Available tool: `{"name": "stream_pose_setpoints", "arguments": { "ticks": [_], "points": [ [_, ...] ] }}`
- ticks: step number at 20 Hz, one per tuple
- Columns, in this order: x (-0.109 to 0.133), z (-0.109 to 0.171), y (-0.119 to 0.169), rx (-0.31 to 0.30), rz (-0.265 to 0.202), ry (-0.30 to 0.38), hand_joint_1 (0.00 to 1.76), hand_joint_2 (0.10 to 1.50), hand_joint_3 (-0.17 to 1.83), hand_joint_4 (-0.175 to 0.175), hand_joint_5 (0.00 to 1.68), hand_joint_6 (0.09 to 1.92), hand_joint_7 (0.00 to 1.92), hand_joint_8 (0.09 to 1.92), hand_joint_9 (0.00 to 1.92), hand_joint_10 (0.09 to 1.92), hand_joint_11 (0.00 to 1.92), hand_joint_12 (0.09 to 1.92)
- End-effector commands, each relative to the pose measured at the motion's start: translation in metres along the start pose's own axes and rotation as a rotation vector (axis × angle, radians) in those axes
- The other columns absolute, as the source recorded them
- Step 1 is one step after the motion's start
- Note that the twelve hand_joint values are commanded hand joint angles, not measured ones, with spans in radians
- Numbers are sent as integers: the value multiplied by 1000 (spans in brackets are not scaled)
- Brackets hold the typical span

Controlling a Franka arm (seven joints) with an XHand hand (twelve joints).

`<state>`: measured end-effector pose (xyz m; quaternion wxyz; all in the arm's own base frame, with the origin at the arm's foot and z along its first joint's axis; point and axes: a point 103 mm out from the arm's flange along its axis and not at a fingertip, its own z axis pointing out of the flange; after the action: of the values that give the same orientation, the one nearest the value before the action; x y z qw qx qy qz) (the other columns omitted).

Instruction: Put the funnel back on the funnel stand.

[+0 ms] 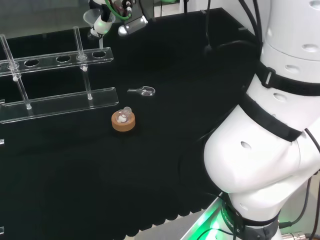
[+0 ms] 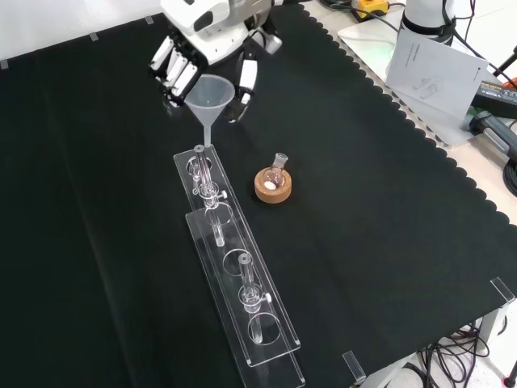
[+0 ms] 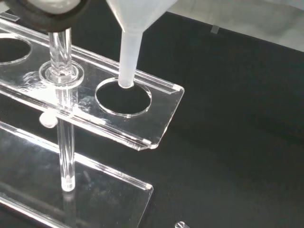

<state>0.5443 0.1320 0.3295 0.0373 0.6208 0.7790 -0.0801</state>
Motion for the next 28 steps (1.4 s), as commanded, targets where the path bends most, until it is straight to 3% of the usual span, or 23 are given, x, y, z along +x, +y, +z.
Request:
{"name": "stream_pose_setpoints", "arguments": {
  "ticks": [1, 28],
  "points": [
    [1, 4, 16, -11, -21, 7, 780, 802, 494, -4, 743, 723, 673, 730, 967, 494, 577, 1245],
    [6, 50, 30, 86, -30, 15, 774, 796, 493, -15, 700, 723, 633, 745, 930, 510, 575, 1244]
  ]
}}
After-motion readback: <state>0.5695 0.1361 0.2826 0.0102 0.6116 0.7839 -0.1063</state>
